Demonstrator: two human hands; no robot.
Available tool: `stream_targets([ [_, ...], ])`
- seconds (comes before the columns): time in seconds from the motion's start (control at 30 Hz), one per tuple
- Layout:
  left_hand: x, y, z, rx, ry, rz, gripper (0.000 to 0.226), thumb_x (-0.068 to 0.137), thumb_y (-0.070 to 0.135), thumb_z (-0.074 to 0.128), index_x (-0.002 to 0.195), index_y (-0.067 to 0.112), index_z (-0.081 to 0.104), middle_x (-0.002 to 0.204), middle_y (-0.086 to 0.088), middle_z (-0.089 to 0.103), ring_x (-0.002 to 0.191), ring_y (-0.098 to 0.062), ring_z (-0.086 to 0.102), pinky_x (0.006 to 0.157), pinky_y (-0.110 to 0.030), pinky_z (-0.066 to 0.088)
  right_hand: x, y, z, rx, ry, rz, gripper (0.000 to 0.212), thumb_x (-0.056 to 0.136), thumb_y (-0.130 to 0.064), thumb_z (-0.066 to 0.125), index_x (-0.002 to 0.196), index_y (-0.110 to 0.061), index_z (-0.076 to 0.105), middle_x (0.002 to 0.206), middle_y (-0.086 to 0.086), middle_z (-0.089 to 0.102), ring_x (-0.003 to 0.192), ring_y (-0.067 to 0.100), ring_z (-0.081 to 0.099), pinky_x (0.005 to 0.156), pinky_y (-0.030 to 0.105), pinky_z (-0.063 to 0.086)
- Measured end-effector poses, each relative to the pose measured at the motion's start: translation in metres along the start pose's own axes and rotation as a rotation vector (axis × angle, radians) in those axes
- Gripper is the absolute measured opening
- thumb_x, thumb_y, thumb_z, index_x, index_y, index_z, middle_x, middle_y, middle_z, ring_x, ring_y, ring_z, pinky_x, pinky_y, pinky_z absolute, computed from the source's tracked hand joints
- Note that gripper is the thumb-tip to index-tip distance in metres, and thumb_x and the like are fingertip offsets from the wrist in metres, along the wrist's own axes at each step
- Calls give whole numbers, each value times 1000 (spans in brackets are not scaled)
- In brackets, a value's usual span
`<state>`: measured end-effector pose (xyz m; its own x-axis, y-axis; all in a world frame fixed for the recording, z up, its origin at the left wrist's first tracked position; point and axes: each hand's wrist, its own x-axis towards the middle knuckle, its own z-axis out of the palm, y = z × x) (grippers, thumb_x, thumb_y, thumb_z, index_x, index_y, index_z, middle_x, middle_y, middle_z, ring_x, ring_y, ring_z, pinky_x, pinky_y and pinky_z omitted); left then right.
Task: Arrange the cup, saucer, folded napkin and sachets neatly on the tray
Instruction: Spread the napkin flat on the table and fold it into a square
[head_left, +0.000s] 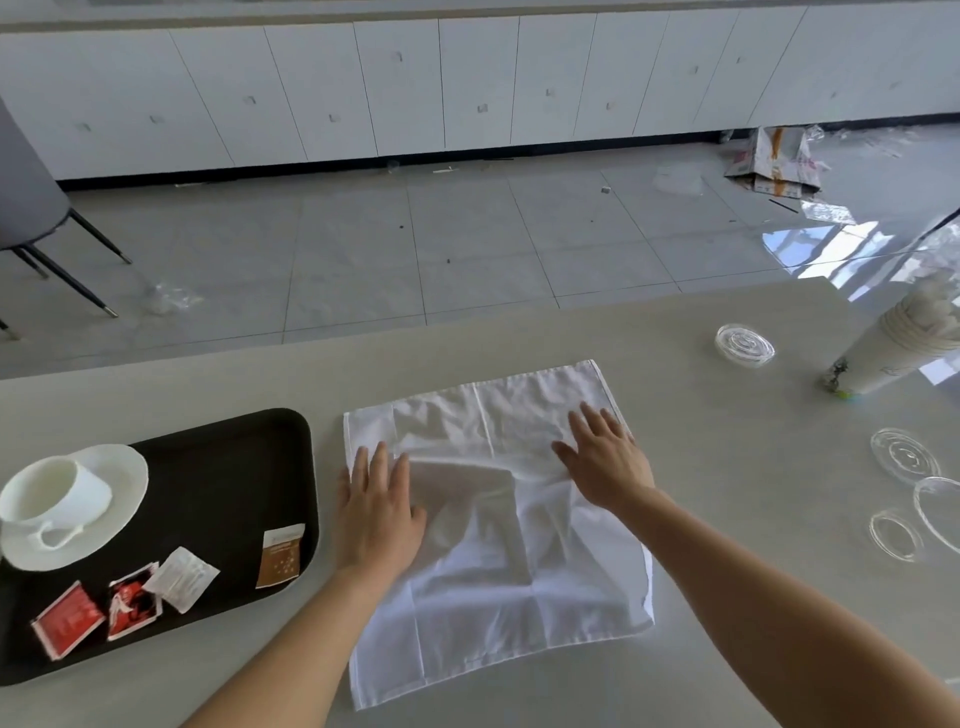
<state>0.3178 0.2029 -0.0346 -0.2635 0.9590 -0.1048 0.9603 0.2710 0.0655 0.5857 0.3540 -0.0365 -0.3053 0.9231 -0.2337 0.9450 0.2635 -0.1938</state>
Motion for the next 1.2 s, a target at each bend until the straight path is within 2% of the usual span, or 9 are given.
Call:
stream_targets([
  [0.1,13,3,6,-113,-69,48,62,93,55,23,149,27,21,160,-8,13,148,-28,6,120,-48,9,5,-4,8,-3,-107,-34,74,91,-74,17,154,-38,8,165,-10,0,152,18,0,121,42,7],
  [0.23,32,-14,20,7,-227,56,79,80,79,5,147,42,-18,157,0,-30,144,-28,-25,118,-51,-10,16,15,7,-130,-158,-89,80,85,-80,8,154,-40,-3,164,-11,-12,151,17,-10,123,47,2],
  [0.3,41,-20,18,12,-282,25,79,76,84,5,140,50,-26,150,2,-40,140,-30,-33,114,-54,-17,17,25,0,-165,-138,-93,81,86,-79,8,155,-37,-3,164,-10,-13,151,17,-11,123,46,1],
  [0.4,43,-16,12,-38,-202,-12,76,84,69,26,148,44,-6,159,-2,-22,145,-30,-23,114,-57,-13,1,22,-6,-114,-22,-148,89,84,-81,7,156,-28,3,164,-9,-11,151,14,-13,123,41,0],
  [0.5,20,-4,16,-100,-34,124,70,86,57,20,150,30,19,162,-5,5,149,-23,-7,120,-51,-3,-38,7,8,-114,-4,-278,88,86,-83,5,156,-29,0,163,-11,-15,149,14,-19,123,42,-3],
  [0.67,-18,-6,41,-5,-130,94,84,82,77,9,149,33,-15,158,-6,-27,143,-24,-30,117,-50,-13,-83,16,37,-118,-71,-277,89,81,-82,-3,153,-31,-15,160,-12,-22,148,17,-23,123,41,-9],
  [0.87,-25,-10,38,1,-136,94,86,78,82,6,142,39,-31,152,-1,-41,137,-22,-40,113,-50,-21,-119,34,49,-121,4,-243,78,92,-72,12,156,-29,-3,164,-5,-10,151,23,-12,121,44,-1],
  [1.1,-73,7,37,-7,-93,201,79,86,75,8,150,34,-14,160,-4,-22,146,-24,-23,117,-49,-9,-131,39,57,-110,67,-214,72,96,-68,25,156,-33,6,166,-4,2,152,24,-5,121,48,5],
  [1.2,-99,2,43,21,-118,174,80,88,73,21,153,28,10,162,-11,2,149,-31,-1,115,-52,5,-139,47,62,-140,67,-216,71,97,-69,22,156,-35,3,166,-4,1,152,23,-7,122,48,6],
])
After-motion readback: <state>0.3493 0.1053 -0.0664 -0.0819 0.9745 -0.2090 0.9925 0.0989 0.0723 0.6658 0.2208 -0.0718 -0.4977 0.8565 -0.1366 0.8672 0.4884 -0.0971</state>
